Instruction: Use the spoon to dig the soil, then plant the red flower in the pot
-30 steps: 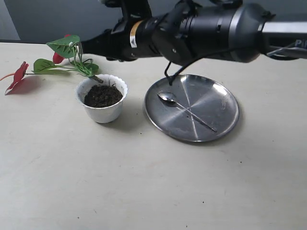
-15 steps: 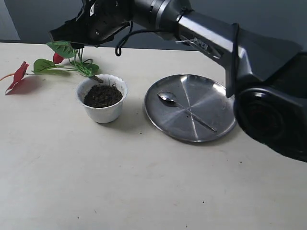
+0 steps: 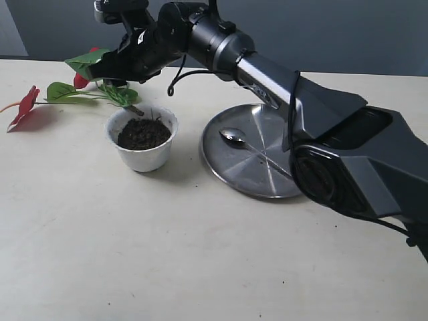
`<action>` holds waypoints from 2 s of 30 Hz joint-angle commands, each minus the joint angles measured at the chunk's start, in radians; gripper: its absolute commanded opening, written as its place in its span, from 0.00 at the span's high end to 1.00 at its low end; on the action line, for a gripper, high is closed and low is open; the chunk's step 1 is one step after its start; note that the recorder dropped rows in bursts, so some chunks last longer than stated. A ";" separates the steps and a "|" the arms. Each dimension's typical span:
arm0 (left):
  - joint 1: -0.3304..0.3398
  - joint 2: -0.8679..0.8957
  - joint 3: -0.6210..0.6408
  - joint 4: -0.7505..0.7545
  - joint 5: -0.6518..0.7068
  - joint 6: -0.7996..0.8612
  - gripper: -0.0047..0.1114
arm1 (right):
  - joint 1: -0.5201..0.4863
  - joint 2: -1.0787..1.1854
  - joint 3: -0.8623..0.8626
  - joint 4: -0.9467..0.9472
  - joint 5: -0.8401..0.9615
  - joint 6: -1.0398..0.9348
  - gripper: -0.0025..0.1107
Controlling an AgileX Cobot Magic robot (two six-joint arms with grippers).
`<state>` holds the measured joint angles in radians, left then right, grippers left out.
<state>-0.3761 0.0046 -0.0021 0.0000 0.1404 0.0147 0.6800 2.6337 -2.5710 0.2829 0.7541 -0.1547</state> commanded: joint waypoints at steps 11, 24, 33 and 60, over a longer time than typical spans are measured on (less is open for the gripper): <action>-0.007 -0.005 0.002 0.000 -0.013 -0.004 0.95 | -0.004 0.049 -0.007 0.025 -0.139 -0.029 0.54; -0.007 -0.005 0.002 0.000 -0.013 -0.004 0.95 | -0.004 0.075 -0.007 0.064 -0.205 -0.031 0.66; -0.007 -0.005 0.002 0.000 -0.013 -0.004 0.95 | -0.004 0.099 -0.007 0.111 -0.257 -0.036 0.67; -0.007 -0.005 0.002 0.000 -0.013 -0.004 0.95 | -0.003 -0.102 -0.007 0.238 -0.058 0.006 0.98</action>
<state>-0.3761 0.0046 -0.0021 0.0000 0.1404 0.0147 0.6800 2.5727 -2.5736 0.5944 0.6506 -0.1752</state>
